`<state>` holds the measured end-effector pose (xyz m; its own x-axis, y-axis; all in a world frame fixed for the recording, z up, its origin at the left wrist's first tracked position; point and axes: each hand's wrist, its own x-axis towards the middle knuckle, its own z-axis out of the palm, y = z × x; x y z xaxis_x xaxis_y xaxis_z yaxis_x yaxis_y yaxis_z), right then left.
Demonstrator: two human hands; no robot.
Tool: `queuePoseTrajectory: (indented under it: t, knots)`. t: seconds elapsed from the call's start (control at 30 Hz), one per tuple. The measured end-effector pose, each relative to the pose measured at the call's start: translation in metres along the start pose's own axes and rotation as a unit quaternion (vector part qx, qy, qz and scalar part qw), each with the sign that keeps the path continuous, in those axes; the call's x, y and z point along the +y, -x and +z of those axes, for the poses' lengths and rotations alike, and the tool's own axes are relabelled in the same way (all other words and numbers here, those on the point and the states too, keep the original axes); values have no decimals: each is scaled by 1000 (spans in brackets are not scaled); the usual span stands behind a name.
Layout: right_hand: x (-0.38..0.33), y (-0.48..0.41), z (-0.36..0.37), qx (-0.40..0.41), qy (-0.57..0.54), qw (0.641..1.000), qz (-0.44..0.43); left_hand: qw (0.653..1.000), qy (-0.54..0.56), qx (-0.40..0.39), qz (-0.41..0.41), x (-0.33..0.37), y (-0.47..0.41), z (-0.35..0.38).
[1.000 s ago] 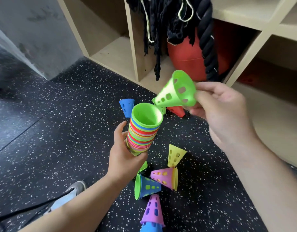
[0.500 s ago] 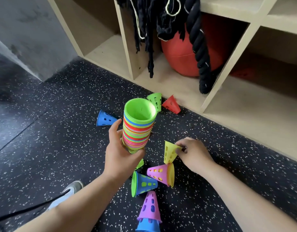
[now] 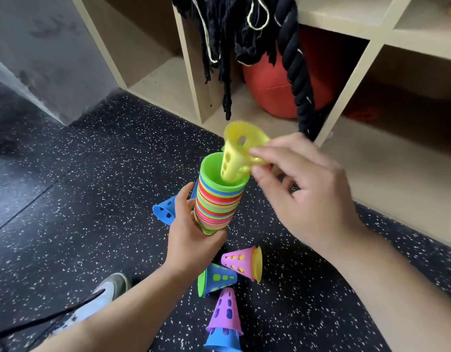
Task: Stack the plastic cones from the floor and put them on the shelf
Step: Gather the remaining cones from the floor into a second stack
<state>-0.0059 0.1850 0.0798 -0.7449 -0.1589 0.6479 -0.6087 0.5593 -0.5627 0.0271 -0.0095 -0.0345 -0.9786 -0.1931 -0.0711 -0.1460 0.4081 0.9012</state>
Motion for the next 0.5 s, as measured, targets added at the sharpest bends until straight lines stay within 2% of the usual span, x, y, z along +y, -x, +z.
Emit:
queuePoseTrajectory:
  t: [0.03,0.1,0.17,0.2,0.27,0.3,0.37,0.5]
  knots:
    - [1,4,2,-9,-12,1000,15,1000,5,1,5,1,0,0]
    - [6,22,5,26,-27,995,94,1000,6,1,8,3,1,-1]
    - [10,47,7,52,-18,971,234,1000,8,1,5,2,1,-4]
    - [12,61,11,6,4,947,321,1000,10,4,5,2,1,-5]
    - [15,93,25,-157,65,879,445,1000,8,12,2,0,2,-8]
    - [16,108,33,-220,71,850,473,1000,8,14,-3,-1,2,-9]
    - [18,130,46,-270,45,817,507,1000,7,13,-11,-4,4,-10]
    - [27,145,60,-242,13,810,534,1000,-8,6,-9,-7,8,-10]
